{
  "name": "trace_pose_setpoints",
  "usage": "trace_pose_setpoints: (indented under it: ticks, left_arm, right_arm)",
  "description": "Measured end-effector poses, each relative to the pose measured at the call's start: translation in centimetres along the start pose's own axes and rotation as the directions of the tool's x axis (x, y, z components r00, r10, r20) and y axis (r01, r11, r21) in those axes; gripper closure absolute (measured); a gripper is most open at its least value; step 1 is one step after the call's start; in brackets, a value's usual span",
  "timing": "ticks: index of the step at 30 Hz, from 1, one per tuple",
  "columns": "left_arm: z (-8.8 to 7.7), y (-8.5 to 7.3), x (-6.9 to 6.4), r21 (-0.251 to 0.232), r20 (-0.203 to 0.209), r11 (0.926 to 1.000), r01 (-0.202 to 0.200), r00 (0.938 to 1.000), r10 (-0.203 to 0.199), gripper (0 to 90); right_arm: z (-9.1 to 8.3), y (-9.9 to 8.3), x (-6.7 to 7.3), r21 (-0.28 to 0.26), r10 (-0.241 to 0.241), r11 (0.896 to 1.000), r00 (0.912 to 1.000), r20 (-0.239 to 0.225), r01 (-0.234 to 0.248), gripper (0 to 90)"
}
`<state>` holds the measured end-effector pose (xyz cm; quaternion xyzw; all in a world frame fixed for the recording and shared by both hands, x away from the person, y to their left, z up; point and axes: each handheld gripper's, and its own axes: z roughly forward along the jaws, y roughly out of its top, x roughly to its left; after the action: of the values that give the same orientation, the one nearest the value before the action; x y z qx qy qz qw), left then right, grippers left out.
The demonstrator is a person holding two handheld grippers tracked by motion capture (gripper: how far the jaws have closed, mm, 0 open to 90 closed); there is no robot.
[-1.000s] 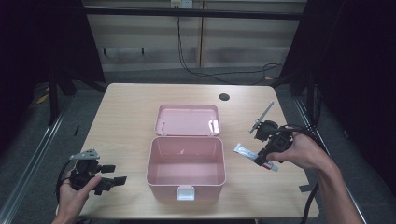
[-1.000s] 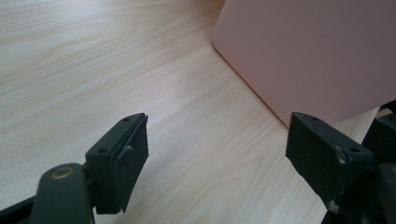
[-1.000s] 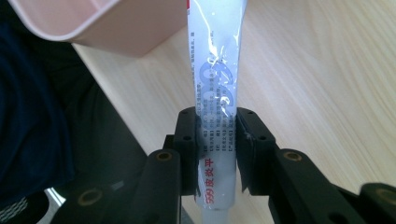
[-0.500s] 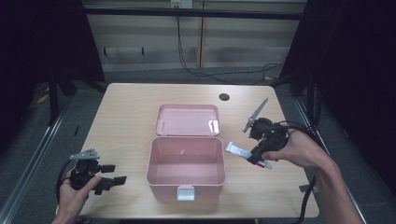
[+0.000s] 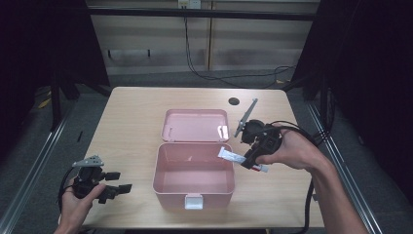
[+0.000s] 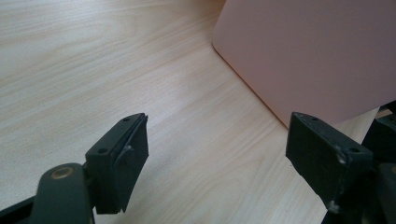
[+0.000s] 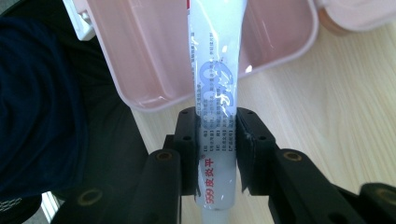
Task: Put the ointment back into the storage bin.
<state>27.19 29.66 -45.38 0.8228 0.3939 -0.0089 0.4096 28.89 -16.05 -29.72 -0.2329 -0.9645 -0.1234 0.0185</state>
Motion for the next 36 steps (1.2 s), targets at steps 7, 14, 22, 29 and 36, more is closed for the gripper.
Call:
trace_pose_setpoints:
  ticks: [7,14,22,29,36]
  left_arm:
    - [-0.1,0.0,0.0,-0.003,-0.004,1.0,-0.003,1.0,0.003,21.0]
    - [-0.1,0.0,-0.1,-0.005,0.0,1.0,-0.003,1.0,0.003,21.0]
    - [0.0,0.0,-0.1,-0.001,0.002,1.0,-0.006,1.0,0.006,21.0]
    - [0.0,0.1,0.0,0.003,0.005,0.9999,-0.011,0.9999,0.011,21.0]
    - [0.0,0.1,-0.1,0.001,0.005,1.0,-0.009,0.9999,0.009,21.1]
  right_arm:
    - [1.7,2.3,0.6,0.016,-0.059,0.998,0.9982,-0.014,0.059,71.7]
    - [3.0,4.9,1.4,0.031,-0.117,0.992,0.9923,-0.039,0.119,71.7]
    - [3.7,7.1,2.0,0.022,-0.176,0.984,0.9833,-0.048,0.177,71.8]
    - [4.9,8.2,3.0,0.007,-0.275,0.961,0.9595,-0.061,0.276,71.7]
    - [6.5,9.3,4.1,0.051,-0.31,0.948,0.9467,-0.087,0.315,71.7]
